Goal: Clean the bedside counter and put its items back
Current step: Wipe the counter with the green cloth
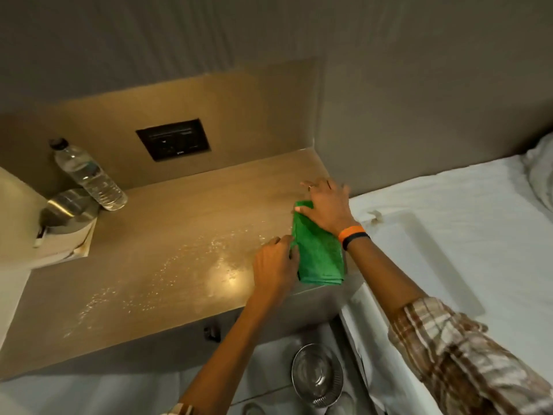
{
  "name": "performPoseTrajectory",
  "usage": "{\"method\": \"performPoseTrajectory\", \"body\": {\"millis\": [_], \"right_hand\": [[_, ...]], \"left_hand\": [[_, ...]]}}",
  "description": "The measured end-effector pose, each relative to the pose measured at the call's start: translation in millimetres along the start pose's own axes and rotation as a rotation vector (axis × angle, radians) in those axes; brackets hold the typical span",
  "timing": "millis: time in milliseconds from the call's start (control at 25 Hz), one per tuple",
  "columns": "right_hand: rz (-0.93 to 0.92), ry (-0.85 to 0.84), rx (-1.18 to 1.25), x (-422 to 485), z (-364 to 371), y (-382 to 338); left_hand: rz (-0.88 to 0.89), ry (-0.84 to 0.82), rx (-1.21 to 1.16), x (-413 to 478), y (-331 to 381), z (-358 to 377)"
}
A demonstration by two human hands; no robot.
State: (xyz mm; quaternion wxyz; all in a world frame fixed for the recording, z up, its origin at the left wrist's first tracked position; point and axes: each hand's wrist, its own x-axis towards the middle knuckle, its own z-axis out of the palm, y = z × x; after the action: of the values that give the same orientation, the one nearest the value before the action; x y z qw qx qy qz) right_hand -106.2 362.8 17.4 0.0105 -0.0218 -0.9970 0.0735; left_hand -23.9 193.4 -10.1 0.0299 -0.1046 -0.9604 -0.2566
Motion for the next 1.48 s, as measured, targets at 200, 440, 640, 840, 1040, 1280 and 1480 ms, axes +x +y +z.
{"method": "performPoseTrajectory", "body": {"millis": [200, 440, 640, 840, 1040, 1280, 1480], "right_hand": [[0.308, -0.032, 0.133, -62, 64, -40], [0.339, -0.019, 0.079, -1, 74, -38], [0.262, -0.099, 0.056, 105, 62, -43], [-0.347, -0.147, -0.063, 126, 67, -42], [-0.144, -0.059, -0.03, 56, 59, 40], [0.092, -0.039, 0.033, -94, 71, 12], [0.016, -0.054, 0.094, -102, 89, -79]], "left_hand": [[0.094, 0.053, 0.105, 65, -75, -18], [0.002, -0.172, 0.286, 133, -158, -25], [-0.016, -0.122, 0.313, 138, -177, -12], [-0.014, -0.081, 0.303, 141, -184, -3], [-0.013, -0.093, 0.304, 142, -184, -7], [0.0, -0.102, 0.281, 141, -183, -8], [0.0, -0.131, 0.278, 140, -176, -14]]}}
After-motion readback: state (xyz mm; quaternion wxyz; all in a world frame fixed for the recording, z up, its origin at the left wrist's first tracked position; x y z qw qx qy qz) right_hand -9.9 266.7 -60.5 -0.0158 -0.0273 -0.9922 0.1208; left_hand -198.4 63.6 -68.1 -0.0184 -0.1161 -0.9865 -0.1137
